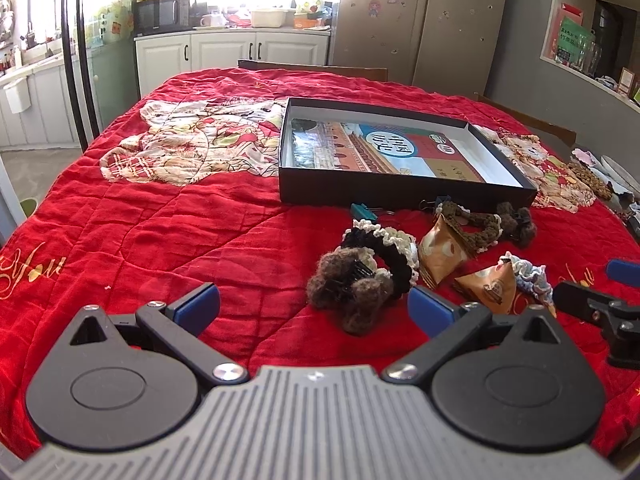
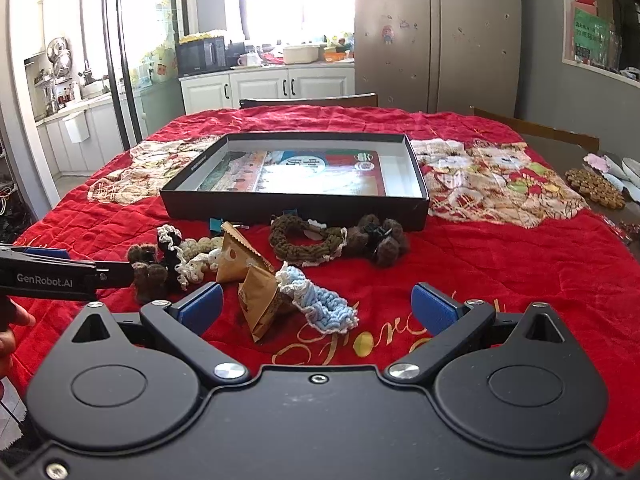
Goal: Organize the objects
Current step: 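Grasp the brown pompom clip with the left tool while the right tool grasps the blue crocheted scrunchie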
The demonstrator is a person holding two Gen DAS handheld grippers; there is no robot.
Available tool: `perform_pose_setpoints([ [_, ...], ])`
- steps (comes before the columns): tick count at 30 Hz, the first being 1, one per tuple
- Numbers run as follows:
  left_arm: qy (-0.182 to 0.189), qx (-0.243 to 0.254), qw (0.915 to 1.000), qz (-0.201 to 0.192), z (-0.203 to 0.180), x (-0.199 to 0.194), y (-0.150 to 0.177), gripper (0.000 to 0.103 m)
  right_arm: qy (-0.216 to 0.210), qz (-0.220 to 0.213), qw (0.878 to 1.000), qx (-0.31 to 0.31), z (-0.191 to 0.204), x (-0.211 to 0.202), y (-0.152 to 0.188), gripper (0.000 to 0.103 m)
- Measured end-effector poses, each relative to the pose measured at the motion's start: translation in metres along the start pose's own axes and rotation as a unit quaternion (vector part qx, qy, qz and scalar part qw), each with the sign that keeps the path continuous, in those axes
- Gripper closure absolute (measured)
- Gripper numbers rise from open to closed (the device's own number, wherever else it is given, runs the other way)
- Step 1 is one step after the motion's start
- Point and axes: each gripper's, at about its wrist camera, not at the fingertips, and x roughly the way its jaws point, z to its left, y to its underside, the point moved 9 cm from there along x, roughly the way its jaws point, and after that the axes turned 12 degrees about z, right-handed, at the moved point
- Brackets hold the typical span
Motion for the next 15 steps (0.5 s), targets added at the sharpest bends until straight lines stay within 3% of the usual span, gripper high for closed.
perform_pose_setpoints([
  [5, -0.01, 0.029, 0.9995, -0.004, -0.001, 0.008, -0.002, 0.0, -0.024, -0.018, 0.999, -0.042, 0.0, 0.0, -0.003, 0.015],
  [7, 0.0, 0.041, 0.9992, -0.003, -0.004, 0.012, 0.0, 0.0, -0.028, -0.023, 0.998, -0.059, 0.0, 0.002, -0.003, 0.025],
  [15, 0.006, 0.071, 0.9975, -0.003, -0.008, 0.029, 0.001, 0.0, -0.045, -0.005, 0.996, -0.075, -0.009, 0.014, 0.001, 0.047],
])
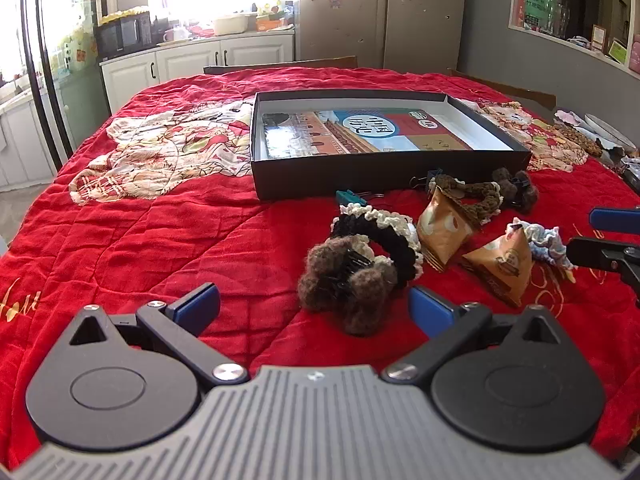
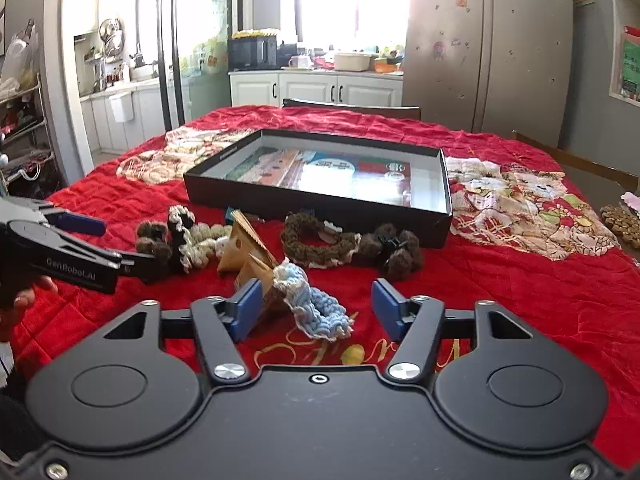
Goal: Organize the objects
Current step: 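Grasp the brown pompom clip with the left tool while the right tool grasps the blue crocheted scrunchie, then carry the pompom clip in the left tool while the right tool carries the scrunchie over the box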
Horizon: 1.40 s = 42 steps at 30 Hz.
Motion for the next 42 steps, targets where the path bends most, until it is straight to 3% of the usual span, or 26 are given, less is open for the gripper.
perform_pose_setpoints([
  [10, 0.017, 0.011, 0.9998, 0.003, 0.0, 0.01, 0.001, 0.011, -0.007, 0.033, 0.999, -0.032, 0.006, 0.022, 0.012, 0.063],
  [18, 0.022, 0.046, 0.9983, -0.029, -0.005, 0.012, -0.009, 0.015, -0.009, 0.035, 0.998, -0.044, 0.007, 0.03, 0.01, 0.076],
  [23, 0.055, 0.034, 0.9979, -0.009, -0.005, 0.021, -0.009, 0.035, -0.007, 0.037, 0.998, -0.049, 0.007, 0.033, 0.009, 0.08],
  [30, 0.079, 0.021, 0.9966, -0.003, -0.005, 0.022, -0.008, 0.051, -0.006, 0.037, 0.998, -0.057, 0.009, 0.037, 0.007, 0.091],
  [42, 0.086, 0.017, 0.9961, -0.012, -0.001, 0.007, -0.012, 0.058, 0.0, 0.02, 0.998, -0.057, 0.005, 0.024, -0.001, 0.091],
])
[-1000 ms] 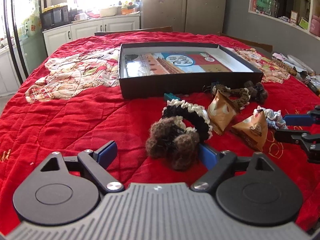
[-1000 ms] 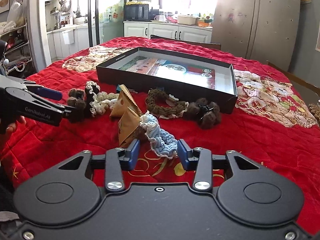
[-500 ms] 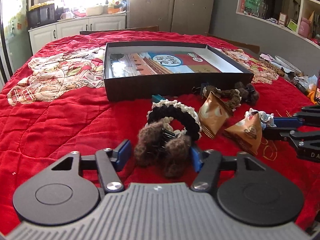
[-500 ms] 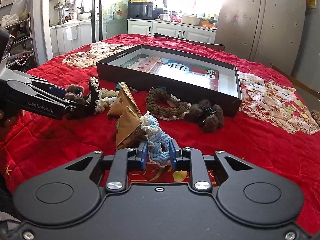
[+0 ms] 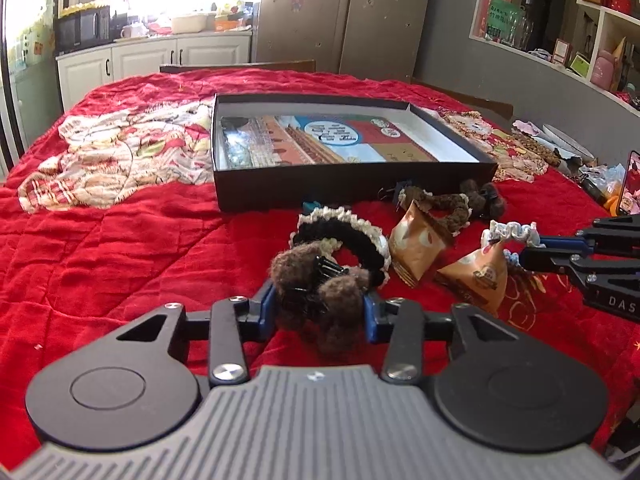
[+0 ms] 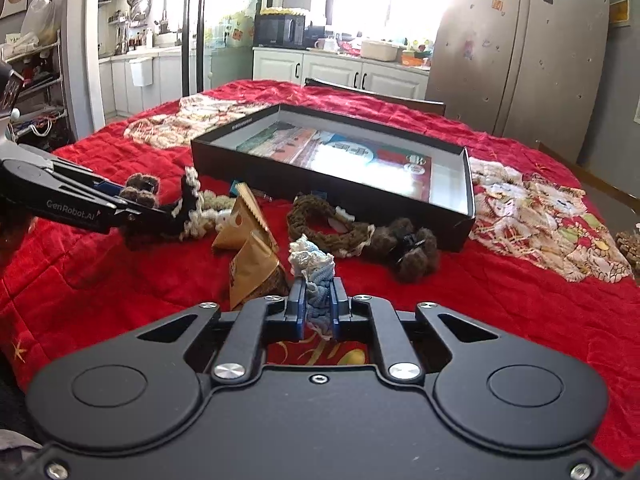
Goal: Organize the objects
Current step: 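Carry the pompom clip in the left tool while the right tool carries the scrunchie over the box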
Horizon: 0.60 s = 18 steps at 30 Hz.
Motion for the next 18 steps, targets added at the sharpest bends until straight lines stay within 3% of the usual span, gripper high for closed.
perform_pose_setpoints([
  [18, -0.008, 0.016, 0.9989, -0.044, 0.004, -0.024, -0.052, 0.058, 0.015, -0.056, 0.998, 0.001, -0.014, -0.021, -0.052, 0.092],
])
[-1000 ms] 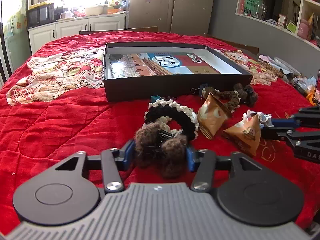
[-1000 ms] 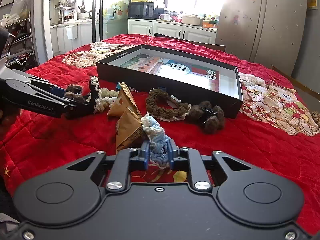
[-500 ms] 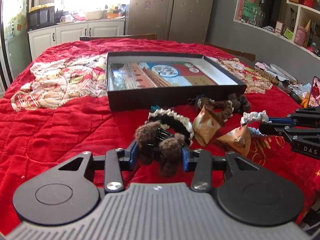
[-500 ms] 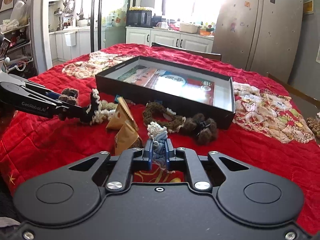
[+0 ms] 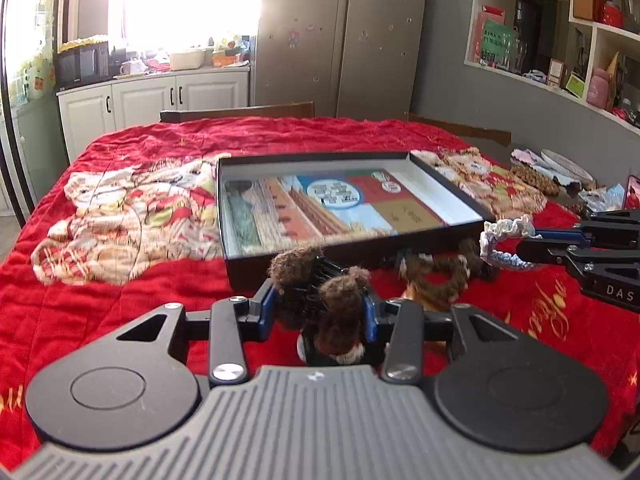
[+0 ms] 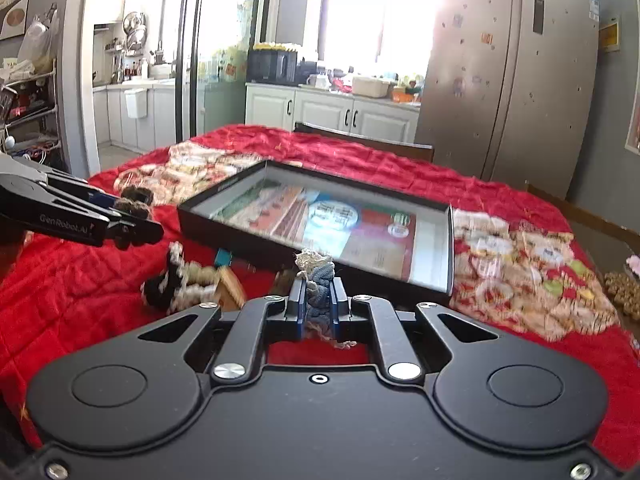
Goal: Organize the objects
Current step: 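Carry the pompom clip in the left tool while the right tool carries the scrunchie over the box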
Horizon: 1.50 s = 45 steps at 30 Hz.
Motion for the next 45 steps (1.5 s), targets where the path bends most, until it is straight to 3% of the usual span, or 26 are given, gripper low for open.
perform_pose_setpoints([
  [10, -0.003, 0.0, 0.9994, -0.033, 0.0, 0.009, -0.052, 0.057, 0.026, -0.039, 0.999, 0.019, -0.027, 0.007, -0.051, 0.092],
  [18, -0.013, -0.004, 0.9994, -0.03, 0.003, 0.037, -0.08, 0.057, 0.039, -0.05, 0.996, 0.06, -0.062, 0.032, -0.083, 0.092],
  [35, -0.038, -0.038, 0.9983, -0.023, 0.029, 0.099, -0.128, 0.055, 0.039, -0.031, 0.993, 0.104, -0.083, 0.12, -0.125, 0.092],
  [45, -0.037, -0.055, 0.9977, -0.012, 0.033, 0.135, -0.138, 0.055, 0.052, -0.022, 0.991, 0.123, -0.1, 0.163, -0.132, 0.092],
])
